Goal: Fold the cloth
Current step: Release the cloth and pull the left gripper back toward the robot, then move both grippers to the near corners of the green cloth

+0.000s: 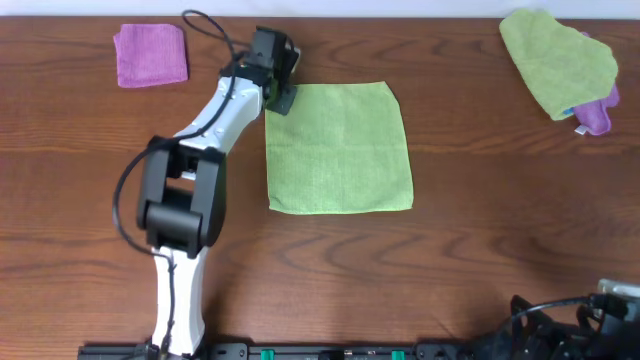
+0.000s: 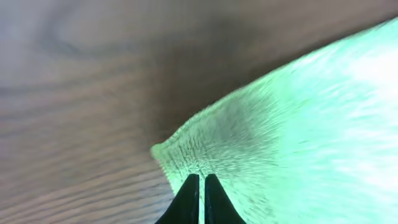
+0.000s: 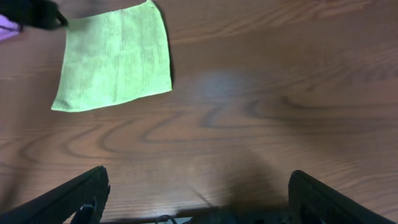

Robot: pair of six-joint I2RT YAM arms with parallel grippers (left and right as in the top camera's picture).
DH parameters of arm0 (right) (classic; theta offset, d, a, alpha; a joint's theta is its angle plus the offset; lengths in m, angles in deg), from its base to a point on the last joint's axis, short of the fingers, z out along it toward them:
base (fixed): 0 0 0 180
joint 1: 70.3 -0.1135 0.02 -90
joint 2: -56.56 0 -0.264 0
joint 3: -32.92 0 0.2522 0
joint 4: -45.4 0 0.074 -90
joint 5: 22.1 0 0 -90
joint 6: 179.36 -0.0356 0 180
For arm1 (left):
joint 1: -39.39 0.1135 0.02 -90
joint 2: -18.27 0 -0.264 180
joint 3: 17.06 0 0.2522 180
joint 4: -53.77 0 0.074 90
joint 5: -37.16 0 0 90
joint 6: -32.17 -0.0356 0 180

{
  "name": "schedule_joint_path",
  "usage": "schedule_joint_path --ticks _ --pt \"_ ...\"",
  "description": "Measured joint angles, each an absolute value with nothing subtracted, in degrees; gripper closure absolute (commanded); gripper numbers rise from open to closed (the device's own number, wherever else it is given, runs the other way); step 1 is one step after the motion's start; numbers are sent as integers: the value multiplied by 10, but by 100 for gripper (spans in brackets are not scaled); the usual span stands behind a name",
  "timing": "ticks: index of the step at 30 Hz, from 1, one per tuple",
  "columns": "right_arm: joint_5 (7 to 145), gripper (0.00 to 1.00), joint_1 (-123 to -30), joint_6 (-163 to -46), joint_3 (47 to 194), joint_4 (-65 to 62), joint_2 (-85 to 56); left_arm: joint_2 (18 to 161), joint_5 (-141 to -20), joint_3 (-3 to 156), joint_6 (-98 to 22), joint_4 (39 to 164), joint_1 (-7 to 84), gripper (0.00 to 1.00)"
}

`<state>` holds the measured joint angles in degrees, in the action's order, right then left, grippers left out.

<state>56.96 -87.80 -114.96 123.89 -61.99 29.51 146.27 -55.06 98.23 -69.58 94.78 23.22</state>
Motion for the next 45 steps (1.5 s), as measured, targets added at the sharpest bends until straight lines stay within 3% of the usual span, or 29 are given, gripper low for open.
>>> schedule_joint_path --ticks 4,10,16,21,29,34,36,39,45 --pt "564 7 -878 -1136 1227 -602 295 1373 -559 982 -696 974 220 94" --pt "561 7 -878 -1094 1171 -508 296 1261 -567 983 -681 1108 200 94" --pt "584 8 -878 -1037 1036 -344 243 1221 -586 980 -664 1259 207 94" --pt "637 9 -869 -975 1020 -263 109 1146 -619 920 -648 1267 220 94" --pt "786 2 -730 -889 1023 -222 -21 958 -645 737 -629 1260 244 94" --pt "853 1 -645 -853 1049 -246 -17 862 -673 636 -612 1259 243 81" --pt "875 1 -628 -842 1051 -259 -6 832 -680 594 -602 1256 243 70" --pt "906 1 -622 -828 1051 -273 3 804 -692 536 -579 1224 243 38" --pt "955 9 -615 -818 1020 -270 -2 800 -743 449 -532 1110 243 24"
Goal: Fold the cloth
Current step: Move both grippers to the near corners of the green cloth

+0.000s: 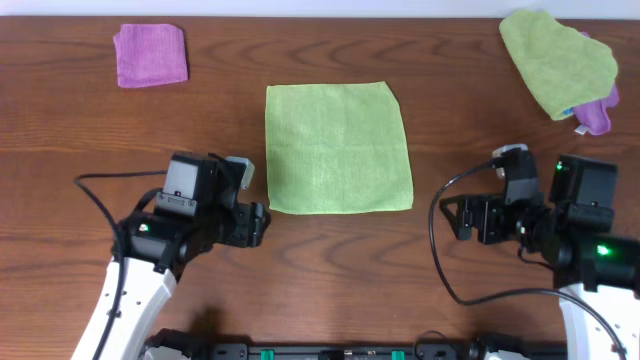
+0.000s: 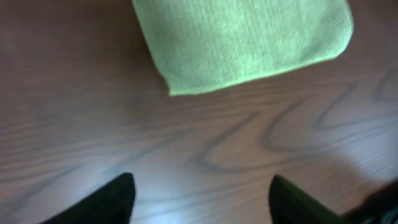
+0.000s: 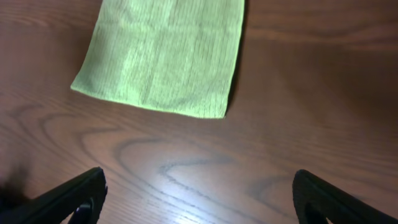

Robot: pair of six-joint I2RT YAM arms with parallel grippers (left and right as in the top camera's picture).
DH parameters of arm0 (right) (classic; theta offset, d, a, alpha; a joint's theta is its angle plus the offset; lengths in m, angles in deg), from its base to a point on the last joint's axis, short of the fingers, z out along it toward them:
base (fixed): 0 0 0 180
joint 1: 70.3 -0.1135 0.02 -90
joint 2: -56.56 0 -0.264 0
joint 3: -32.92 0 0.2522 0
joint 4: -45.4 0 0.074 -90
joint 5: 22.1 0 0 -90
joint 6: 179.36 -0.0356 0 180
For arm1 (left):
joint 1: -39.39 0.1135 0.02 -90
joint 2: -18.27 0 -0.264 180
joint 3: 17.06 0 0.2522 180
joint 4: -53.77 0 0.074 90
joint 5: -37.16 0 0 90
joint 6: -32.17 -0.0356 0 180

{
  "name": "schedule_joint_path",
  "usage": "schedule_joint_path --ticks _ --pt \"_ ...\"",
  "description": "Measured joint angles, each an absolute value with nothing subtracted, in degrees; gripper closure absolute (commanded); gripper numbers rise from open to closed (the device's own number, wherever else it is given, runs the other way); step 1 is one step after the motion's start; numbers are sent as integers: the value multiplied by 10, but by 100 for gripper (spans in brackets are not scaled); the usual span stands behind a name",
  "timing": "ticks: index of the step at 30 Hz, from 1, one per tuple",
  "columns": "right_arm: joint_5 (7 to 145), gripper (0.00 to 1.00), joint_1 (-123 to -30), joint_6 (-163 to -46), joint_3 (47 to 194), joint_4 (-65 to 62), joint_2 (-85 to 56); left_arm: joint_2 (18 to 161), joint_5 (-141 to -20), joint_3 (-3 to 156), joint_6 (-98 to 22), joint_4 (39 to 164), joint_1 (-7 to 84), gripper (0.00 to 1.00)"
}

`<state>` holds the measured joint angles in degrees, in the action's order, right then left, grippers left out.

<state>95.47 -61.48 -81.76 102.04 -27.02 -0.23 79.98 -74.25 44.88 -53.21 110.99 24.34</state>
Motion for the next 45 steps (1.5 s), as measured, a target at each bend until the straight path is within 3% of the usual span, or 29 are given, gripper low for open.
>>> schedule_joint_path --ticks 11,24,45 --pt "1041 7 -538 -815 939 -226 -16 828 -792 395 -469 1019 268 17" --pt "1155 11 -513 -816 914 -172 -136 992 -905 395 -474 931 315 16" --pt "1215 11 -514 -914 770 120 -231 1055 -951 394 -478 866 342 11"
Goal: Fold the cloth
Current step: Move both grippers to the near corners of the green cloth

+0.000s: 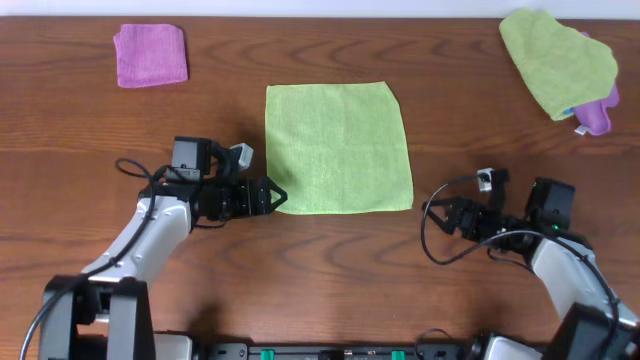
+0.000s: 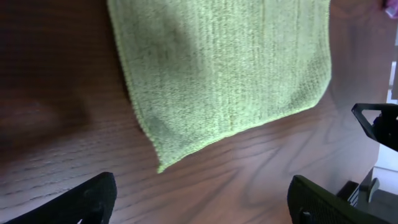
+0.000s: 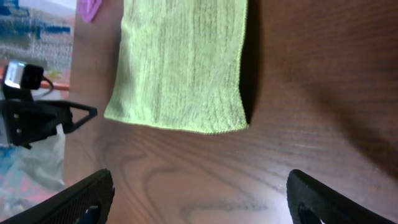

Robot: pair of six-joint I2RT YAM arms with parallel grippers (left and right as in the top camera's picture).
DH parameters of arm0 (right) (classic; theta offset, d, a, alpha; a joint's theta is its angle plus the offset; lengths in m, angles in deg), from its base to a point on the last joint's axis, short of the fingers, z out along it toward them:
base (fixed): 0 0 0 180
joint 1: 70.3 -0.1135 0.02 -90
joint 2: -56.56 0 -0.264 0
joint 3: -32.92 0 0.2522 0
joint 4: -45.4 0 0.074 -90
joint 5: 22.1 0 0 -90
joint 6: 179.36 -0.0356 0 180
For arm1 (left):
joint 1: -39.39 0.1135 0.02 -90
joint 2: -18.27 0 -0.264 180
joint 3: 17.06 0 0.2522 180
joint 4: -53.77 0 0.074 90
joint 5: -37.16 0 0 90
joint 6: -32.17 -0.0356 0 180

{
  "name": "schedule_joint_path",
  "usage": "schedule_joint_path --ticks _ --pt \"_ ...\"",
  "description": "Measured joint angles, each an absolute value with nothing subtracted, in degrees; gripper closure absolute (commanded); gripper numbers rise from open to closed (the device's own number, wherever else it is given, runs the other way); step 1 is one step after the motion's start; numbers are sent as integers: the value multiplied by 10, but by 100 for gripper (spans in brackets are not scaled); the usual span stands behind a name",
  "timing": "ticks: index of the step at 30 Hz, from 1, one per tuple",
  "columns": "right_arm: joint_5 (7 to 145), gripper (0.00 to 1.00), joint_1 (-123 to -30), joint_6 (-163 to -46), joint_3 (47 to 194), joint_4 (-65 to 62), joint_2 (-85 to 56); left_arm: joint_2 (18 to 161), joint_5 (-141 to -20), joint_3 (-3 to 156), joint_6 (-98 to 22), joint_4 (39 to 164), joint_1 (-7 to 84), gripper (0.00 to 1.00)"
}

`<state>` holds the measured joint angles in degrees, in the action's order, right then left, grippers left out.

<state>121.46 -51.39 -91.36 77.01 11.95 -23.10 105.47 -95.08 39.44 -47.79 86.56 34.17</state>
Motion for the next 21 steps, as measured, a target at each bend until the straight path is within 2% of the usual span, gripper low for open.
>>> schedule_joint_path --ticks 12,21 --pt "1254 11 -546 -958 769 306 -378 1108 -979 394 -482 865 343 13" --pt "1348 12 -545 -961 783 344 -464 1108 -981 394 -466 844 343 12"
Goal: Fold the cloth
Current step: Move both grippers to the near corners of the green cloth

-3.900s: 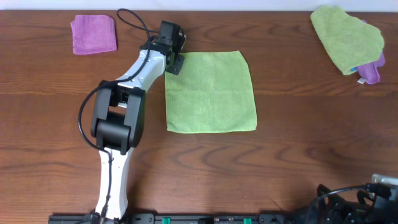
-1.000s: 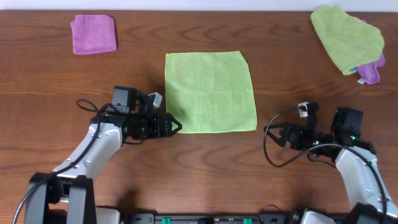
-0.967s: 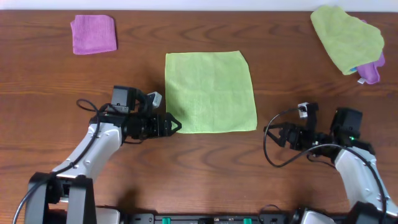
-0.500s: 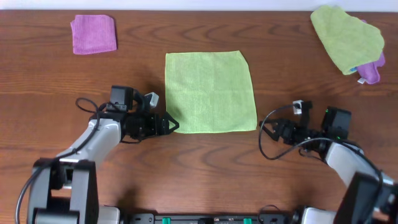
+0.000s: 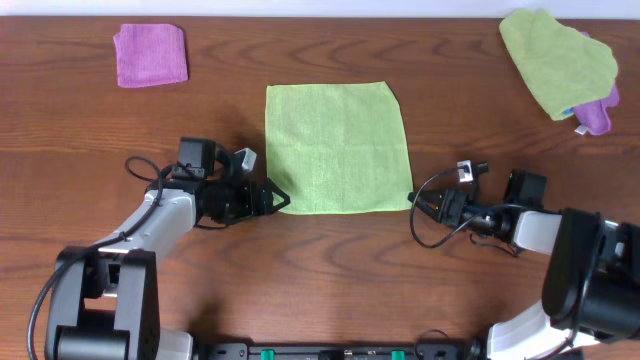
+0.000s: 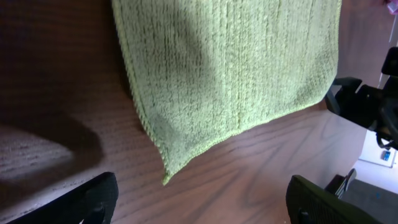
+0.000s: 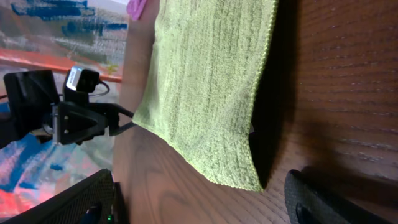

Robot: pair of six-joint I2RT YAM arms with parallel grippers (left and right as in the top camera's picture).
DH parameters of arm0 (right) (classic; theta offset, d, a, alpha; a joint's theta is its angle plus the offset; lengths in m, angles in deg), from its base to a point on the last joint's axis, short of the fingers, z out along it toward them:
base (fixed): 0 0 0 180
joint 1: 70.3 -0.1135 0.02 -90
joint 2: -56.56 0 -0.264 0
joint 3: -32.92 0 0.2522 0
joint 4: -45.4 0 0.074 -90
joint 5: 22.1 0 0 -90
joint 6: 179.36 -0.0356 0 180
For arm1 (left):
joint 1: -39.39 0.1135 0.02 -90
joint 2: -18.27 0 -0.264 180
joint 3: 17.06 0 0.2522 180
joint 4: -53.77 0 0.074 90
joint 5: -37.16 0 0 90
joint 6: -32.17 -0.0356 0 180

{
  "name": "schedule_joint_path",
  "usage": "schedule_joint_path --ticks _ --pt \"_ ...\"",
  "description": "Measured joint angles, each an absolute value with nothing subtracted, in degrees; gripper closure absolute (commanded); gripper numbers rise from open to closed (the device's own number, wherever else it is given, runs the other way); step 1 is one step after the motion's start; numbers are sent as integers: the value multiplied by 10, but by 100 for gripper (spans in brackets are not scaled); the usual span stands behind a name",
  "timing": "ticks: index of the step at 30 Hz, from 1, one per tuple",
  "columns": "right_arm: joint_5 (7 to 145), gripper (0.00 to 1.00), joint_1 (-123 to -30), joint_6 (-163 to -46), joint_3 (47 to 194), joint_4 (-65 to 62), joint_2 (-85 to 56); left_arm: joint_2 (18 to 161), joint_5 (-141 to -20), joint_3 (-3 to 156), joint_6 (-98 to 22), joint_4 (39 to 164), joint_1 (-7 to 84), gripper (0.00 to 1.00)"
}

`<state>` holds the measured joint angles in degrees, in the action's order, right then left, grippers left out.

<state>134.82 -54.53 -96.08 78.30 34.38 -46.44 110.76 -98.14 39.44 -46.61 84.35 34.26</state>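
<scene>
A light green square cloth (image 5: 338, 148) lies flat in the middle of the wooden table. My left gripper (image 5: 278, 199) is low on the table and open, its tips just short of the cloth's front-left corner. In the left wrist view that corner (image 6: 166, 179) lies between the spread fingers (image 6: 81, 202). My right gripper (image 5: 418, 205) is also low and open, pointing at the front-right corner. In the right wrist view that corner (image 7: 258, 185) sits nearer the right finger (image 7: 323, 199). Neither gripper holds anything.
A folded purple cloth (image 5: 151, 54) rests at the back left. A crumpled heap of green and purple cloths (image 5: 560, 60) lies at the back right corner. The table (image 5: 330, 270) is dark wood, and cables trail from both wrists.
My right gripper has moved left, up to the cloth's front-right corner. The left gripper has edged right, closer to the front-left corner. Both remain open and the cloth lies unchanged.
At first my left gripper was shut at the cloth's back-left corner, the right arm parked at the front edge. Then the left was open by the cloth's front-left side and the right arm out on the right. Both then lay low toward the front corners, now close.
</scene>
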Motion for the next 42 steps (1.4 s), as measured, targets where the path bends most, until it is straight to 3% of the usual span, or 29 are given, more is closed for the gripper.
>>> schedule_joint_path --ticks 16,19,25,28,42 --pt "1326 12 -594 -965 796 368 -469 1137 -981 394 -434 807 328 12" --pt "1325 13 -594 -965 797 368 -470 1138 -978 394 -428 800 324 14" --pt "1319 20 -598 -966 800 368 -472 1138 -970 394 -423 784 321 27" --pt "1311 23 -600 -969 800 369 -473 1138 -964 394 -422 776 321 28" --pt "1306 25 -600 -978 801 370 -473 1184 -1008 397 -406 736 321 30"
